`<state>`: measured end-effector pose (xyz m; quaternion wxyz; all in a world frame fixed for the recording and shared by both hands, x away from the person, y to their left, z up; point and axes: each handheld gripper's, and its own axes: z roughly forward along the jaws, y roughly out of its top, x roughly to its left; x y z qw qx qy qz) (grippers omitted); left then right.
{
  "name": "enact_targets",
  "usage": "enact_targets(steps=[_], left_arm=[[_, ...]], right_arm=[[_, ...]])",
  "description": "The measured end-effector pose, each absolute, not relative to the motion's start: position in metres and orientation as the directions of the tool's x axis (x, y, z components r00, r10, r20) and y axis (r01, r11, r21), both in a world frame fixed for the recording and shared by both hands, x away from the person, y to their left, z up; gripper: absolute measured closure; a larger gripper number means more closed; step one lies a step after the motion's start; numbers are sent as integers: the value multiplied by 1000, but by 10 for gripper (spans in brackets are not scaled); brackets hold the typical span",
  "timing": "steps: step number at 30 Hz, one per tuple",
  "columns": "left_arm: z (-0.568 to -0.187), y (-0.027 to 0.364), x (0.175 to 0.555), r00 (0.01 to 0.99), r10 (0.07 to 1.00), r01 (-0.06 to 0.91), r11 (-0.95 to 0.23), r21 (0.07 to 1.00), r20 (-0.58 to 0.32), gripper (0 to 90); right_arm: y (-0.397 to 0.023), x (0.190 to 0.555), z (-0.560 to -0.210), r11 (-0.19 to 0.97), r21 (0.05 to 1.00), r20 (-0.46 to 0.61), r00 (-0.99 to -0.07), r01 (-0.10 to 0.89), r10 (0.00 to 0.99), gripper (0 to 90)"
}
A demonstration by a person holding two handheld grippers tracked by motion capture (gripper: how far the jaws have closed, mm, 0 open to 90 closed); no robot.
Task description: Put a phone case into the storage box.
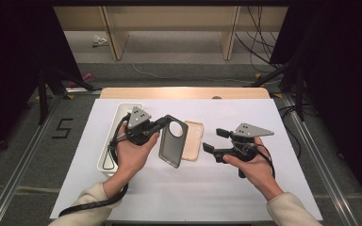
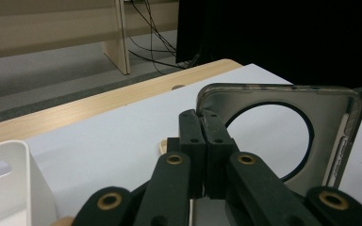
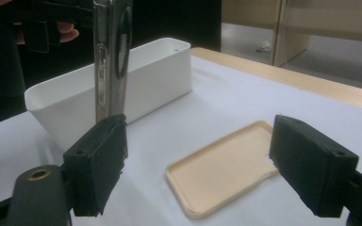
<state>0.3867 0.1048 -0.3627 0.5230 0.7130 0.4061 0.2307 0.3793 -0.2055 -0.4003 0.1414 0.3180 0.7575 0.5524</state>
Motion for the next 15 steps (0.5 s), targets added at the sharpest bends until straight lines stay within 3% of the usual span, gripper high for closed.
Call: enact_targets(steps=[15], left_arm=[[-351, 120, 389, 531, 840, 321, -79, 944, -110, 885]], right_arm=[[-225, 373, -406, 208, 922, 108, -732, 327, 673, 201]])
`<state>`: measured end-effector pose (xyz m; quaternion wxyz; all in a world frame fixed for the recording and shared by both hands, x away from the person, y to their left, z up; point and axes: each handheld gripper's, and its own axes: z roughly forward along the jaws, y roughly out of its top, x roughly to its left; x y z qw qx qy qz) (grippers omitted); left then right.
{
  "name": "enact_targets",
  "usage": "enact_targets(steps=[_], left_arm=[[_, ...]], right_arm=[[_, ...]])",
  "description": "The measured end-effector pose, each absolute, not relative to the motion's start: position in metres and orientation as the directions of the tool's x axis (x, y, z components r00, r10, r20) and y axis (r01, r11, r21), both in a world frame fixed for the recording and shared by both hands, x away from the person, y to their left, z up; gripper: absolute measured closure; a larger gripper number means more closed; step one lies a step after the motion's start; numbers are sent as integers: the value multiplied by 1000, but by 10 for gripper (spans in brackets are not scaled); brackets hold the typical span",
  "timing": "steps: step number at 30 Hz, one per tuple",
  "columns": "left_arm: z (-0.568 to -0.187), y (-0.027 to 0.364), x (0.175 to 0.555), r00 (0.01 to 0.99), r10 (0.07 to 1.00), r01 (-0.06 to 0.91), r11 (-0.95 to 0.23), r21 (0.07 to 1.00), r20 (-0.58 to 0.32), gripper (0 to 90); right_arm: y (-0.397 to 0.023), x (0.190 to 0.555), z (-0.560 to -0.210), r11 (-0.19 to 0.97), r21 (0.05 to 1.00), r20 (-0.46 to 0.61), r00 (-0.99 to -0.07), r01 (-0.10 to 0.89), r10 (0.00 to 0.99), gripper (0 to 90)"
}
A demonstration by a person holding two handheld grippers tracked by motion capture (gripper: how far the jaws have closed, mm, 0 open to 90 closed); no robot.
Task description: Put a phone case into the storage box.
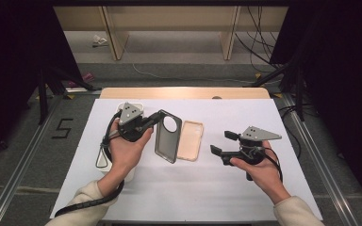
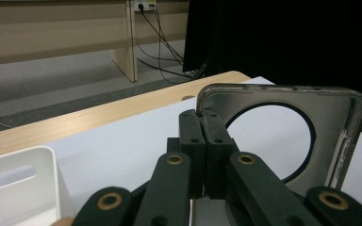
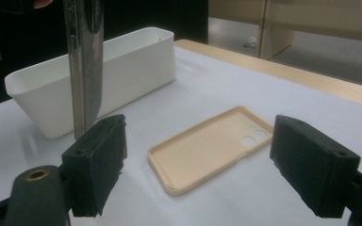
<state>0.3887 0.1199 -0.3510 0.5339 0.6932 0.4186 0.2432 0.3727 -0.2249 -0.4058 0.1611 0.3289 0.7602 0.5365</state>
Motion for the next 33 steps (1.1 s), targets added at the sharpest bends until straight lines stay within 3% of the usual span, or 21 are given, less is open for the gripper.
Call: enact_targets(steps=[33], left_arm=[[-318, 155, 400, 437, 891, 255, 9, 967, -123, 887]], right_arm=[[-233, 365, -414, 226, 909, 106, -718, 351, 688, 200]])
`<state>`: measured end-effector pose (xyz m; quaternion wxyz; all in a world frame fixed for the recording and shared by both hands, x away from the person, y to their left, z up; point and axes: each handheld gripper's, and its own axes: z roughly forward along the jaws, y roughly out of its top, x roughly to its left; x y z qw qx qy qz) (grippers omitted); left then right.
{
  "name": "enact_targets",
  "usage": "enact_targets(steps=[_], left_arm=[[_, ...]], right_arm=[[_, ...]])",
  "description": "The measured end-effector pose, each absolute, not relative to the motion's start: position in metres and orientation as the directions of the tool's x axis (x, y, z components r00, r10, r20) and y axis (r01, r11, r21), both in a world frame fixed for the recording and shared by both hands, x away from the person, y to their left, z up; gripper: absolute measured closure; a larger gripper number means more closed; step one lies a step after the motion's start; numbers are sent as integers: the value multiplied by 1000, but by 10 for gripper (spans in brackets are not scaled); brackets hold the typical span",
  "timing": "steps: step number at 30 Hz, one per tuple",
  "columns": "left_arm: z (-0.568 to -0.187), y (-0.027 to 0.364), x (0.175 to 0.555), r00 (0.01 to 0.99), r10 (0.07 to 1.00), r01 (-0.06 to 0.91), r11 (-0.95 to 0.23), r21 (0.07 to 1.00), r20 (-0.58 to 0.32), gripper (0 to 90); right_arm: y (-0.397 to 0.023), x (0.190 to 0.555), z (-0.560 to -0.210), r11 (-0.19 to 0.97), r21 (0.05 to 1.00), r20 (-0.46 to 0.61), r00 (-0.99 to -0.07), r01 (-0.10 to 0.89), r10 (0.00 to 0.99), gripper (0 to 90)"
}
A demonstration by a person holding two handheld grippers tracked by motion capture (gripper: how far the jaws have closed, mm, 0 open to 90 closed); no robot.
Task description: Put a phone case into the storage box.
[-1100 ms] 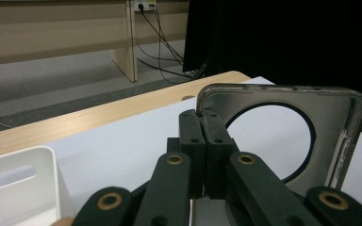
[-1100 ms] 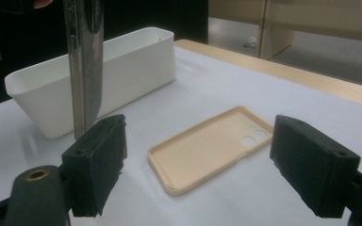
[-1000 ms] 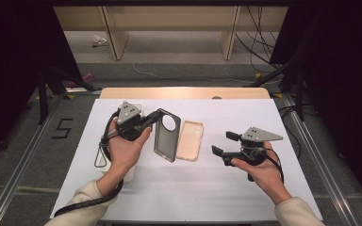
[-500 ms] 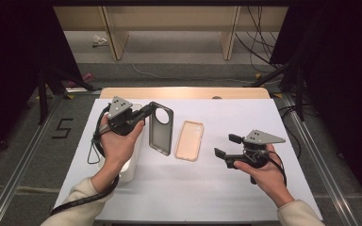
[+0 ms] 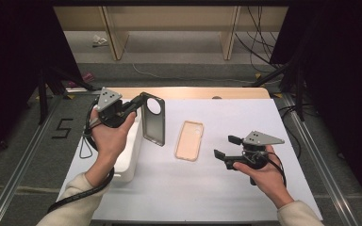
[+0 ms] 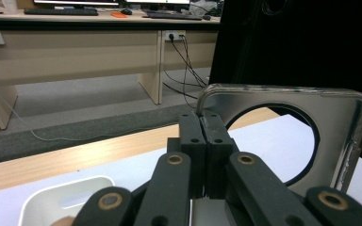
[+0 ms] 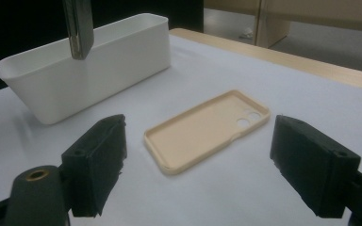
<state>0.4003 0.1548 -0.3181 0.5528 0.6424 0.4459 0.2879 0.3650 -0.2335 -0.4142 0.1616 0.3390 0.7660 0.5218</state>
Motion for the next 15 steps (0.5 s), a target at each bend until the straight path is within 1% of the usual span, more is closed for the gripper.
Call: enact_targets(steps=[15], left_arm=[[-311, 165, 405, 398, 911, 227, 16, 974, -107, 887]], right_arm=[[-234, 365, -415, 222, 908, 113, -716, 356, 689, 200]])
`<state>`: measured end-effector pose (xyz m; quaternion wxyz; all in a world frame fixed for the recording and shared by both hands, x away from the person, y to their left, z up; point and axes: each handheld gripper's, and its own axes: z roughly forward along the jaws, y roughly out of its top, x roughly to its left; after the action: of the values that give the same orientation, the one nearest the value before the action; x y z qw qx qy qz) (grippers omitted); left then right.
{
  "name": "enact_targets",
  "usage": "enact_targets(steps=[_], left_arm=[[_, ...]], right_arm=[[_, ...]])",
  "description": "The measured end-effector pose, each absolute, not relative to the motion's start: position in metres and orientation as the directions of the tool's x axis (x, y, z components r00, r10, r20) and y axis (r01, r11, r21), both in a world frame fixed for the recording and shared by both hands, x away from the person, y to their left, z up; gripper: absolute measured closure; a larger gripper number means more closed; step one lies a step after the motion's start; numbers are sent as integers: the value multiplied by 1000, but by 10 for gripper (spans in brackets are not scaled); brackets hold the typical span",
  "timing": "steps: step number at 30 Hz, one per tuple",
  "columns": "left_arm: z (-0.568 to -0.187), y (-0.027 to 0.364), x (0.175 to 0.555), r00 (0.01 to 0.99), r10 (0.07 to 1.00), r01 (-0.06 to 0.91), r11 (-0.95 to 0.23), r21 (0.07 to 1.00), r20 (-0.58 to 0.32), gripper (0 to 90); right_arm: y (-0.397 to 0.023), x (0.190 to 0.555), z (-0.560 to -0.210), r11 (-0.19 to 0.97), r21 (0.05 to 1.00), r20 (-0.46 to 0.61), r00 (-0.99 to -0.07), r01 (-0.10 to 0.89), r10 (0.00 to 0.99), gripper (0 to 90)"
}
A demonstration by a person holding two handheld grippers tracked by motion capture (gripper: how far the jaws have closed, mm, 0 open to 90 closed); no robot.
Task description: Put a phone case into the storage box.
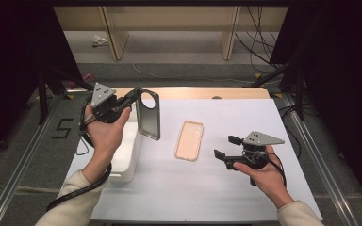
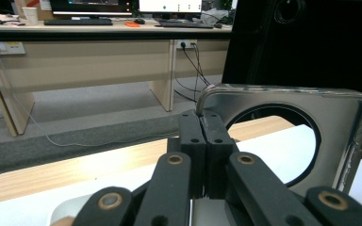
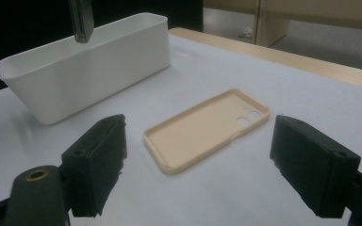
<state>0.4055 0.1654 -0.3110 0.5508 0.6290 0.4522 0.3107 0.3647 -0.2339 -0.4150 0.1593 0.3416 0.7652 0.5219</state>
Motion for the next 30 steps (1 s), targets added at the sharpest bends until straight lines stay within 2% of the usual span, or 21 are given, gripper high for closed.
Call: enact_targets(steps=[30], left_arm=[[-306, 193, 410, 322, 941, 203, 40, 978, -105, 887]], right_arm=[[-232, 364, -416, 225, 906, 112, -718, 357, 687, 201]])
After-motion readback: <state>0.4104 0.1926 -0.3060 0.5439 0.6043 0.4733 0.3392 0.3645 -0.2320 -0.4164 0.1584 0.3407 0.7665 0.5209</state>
